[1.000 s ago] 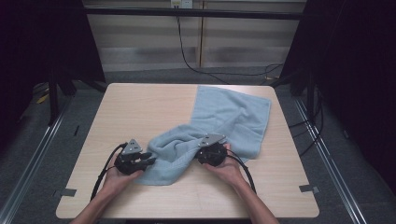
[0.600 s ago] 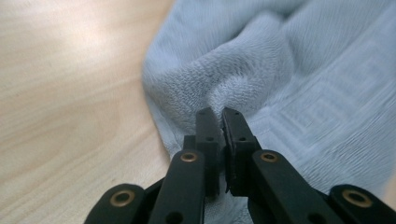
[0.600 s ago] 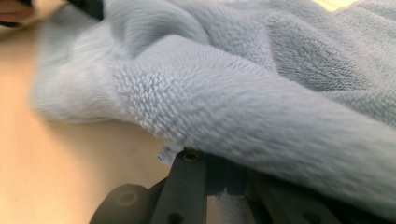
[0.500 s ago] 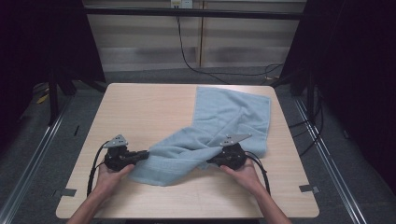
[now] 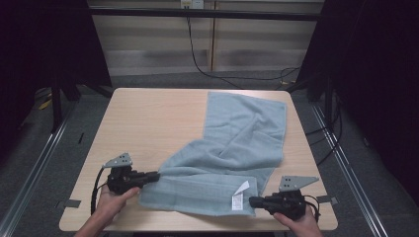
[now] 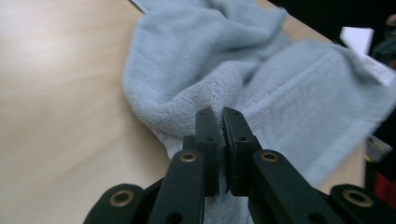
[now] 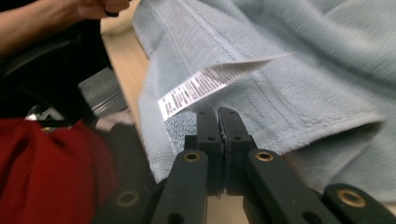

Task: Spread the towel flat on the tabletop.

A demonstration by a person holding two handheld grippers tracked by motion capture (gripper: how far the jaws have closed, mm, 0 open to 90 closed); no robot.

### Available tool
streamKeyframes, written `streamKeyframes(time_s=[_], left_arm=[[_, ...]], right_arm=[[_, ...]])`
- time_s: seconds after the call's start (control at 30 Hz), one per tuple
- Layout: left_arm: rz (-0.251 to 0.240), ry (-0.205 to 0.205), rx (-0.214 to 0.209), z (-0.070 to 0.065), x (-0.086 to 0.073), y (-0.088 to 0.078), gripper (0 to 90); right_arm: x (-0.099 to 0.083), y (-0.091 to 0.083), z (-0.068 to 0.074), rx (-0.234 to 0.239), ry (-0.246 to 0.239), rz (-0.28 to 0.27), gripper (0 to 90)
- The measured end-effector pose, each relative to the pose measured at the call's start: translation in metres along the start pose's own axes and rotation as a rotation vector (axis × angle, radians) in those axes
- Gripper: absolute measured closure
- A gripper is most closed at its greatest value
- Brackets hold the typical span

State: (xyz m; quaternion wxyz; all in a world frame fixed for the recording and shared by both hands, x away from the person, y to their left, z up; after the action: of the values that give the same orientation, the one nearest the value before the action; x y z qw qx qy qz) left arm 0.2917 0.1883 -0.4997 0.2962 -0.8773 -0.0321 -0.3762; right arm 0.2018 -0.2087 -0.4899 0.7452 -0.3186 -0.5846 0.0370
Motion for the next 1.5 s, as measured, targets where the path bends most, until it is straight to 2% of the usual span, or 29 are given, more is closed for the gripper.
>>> streamKeyframes(time_s=[0.1, 0.13, 0.17, 0.23, 0.27, 0.37, 0.47, 0.57, 0.6, 0.63, 0.67, 0.7, 0.73, 0.77, 0.8, 0.83, 0.93, 1.03, 1.07, 1.17, 1.27, 1.3, 1.33, 1.4, 1.5], left_arm=[[0.026, 0.001, -0.046, -0.014, -0.016, -0.008, 85.2], [0.029, 0.006, -0.071, -0.019, -0.019, -0.01, 84.3], [0.03, 0.019, -0.077, -0.021, -0.02, -0.012, 81.8], [0.025, 0.045, -0.108, -0.024, -0.015, -0.012, 78.0], [0.01, 0.046, -0.1, -0.022, -0.01, -0.01, 77.4], [-0.016, 0.022, -0.121, -0.016, 0.012, 0.0, 74.3], [0.002, 0.046, -0.091, -0.014, 0.03, 0.019, 72.0], [0.052, 0.03, -0.063, -0.003, 0.041, 0.048, 70.7], [0.074, 0.054, -0.025, 0.002, 0.044, 0.06, 70.6], [0.11, 0.055, 0.01, 0.008, 0.046, 0.074, 70.5], [0.13, 0.04, 0.014, 0.012, 0.046, 0.082, 70.5], [0.138, 0.048, 0.057, 0.018, 0.045, 0.092, 70.8], [0.151, 0.057, 0.071, 0.02, 0.044, 0.096, 72.4], [0.179, 0.065, 0.07, 0.021, 0.04, 0.1, 73.6], [0.189, 0.085, 0.08, 0.02, 0.035, 0.1, 73.6], [0.193, 0.091, 0.069, 0.018, 0.033, 0.099, 73.8], [0.199, 0.104, 0.074, 0.014, 0.021, 0.086, 74.4], [0.198, 0.095, 0.059, 0.011, 0.008, 0.072, 75.0], [0.213, 0.099, 0.047, 0.008, 0.001, 0.065, 75.0], [0.231, 0.099, 0.014, -0.004, -0.018, 0.049, 74.9], [0.25, 0.115, 0.008, -0.013, -0.033, 0.037, 73.9], [0.264, 0.1, -0.012, -0.016, -0.038, 0.033, 74.0], [0.263, 0.086, -0.014, -0.018, -0.04, 0.031, 73.9], [0.272, 0.098, -0.024, -0.02, -0.043, 0.027, 72.5], [0.238, 0.098, -0.029, -0.017, -0.03, 0.033, 68.7]], right_arm=[[-0.005, -0.002, 0.006, 0.011, 0.005, -0.01, 81.4], [-0.004, -0.004, 0.004, -0.003, 0.014, -0.017, 79.1], [-0.002, -0.006, 0.002, -0.007, 0.019, -0.028, 77.8], [0.004, -0.009, -0.007, -0.039, 0.029, -0.05, 74.5], [0.006, -0.009, -0.011, -0.044, 0.033, -0.054, 74.5], [0.012, 0.001, -0.031, -0.081, 0.037, -0.04, 73.6], [0.012, 0.018, -0.052, -0.124, 0.036, 0.011, 73.3], [0.013, 0.037, -0.072, -0.145, 0.023, 0.065, 73.4], [0.013, 0.042, -0.076, -0.145, 0.028, 0.074, 73.9], [0.014, 0.048, -0.081, -0.155, 0.021, 0.086, 73.9], [0.012, 0.055, -0.087, -0.166, 0.019, 0.111, 73.2], [0.011, 0.059, -0.089, -0.177, 0.017, 0.127, 73.0], [0.009, 0.064, -0.091, -0.178, 0.021, 0.144, 72.5], [0.007, 0.067, -0.091, -0.175, 0.017, 0.151, 71.7], [0.006, 0.069, -0.088, -0.172, 0.012, 0.16, 71.0], [0.005, 0.069, -0.083, -0.161, 0.007, 0.159, 70.7], [0.0, 0.064, -0.072, -0.155, 0.01, 0.167, 66.2], [-0.009, 0.057, -0.055, -0.152, 0.007, 0.179, 62.6], [-0.011, 0.055, -0.051, -0.148, 0.008, 0.179, 62.3], [-0.019, 0.045, -0.03, -0.123, 0.013, 0.171, 60.6], [-0.024, 0.041, -0.013, -0.079, 0.024, 0.166, 60.4], [-0.025, 0.041, -0.009, -0.069, 0.018, 0.171, 60.3], [-0.024, 0.04, -0.006, -0.061, 0.019, 0.177, 59.5], [-0.022, 0.039, -0.005, -0.066, 0.015, 0.175, 58.7], [-0.015, 0.038, -0.017, -0.115, 0.0, 0.165, 58.3]])
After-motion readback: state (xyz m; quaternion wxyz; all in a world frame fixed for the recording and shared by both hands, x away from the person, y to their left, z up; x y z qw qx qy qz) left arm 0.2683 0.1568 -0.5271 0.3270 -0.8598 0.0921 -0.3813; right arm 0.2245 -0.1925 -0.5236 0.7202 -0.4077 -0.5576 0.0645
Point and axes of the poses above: each handheld gripper's, and its own axes: y roughly forward along the jaws, x roughly out of its top, z roughly to its left, the point moved 5 cm from there along y, roughly forward along the jaws, and after that the axes turned 15 degrees about -y, right-handed, at the moved point
